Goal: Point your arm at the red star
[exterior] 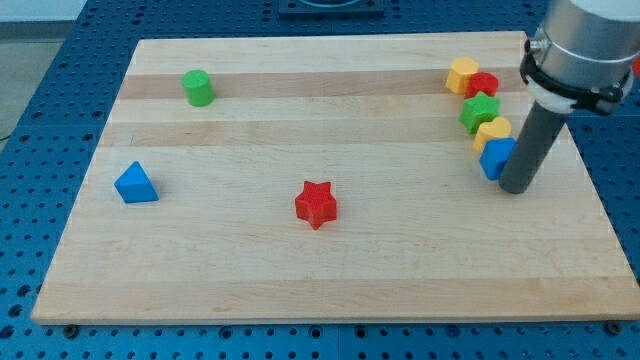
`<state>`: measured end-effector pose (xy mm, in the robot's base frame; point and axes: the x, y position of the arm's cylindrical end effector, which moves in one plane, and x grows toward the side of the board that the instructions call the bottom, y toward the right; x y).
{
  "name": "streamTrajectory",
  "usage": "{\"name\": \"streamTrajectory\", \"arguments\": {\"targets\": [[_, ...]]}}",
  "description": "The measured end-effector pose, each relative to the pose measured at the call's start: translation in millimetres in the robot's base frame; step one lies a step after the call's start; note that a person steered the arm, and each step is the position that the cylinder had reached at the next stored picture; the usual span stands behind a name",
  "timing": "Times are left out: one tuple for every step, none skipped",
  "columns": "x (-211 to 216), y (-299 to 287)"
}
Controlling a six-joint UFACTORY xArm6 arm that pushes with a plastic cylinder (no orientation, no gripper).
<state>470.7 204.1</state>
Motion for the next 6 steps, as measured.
{"name": "streamTrajectory", "arguments": {"targets": [[-1.6, 0.0], [20.0, -0.9], [59.1, -38.0], [97.5, -96.6], [104.7, -180.5], [93.7, -274.5]]}}
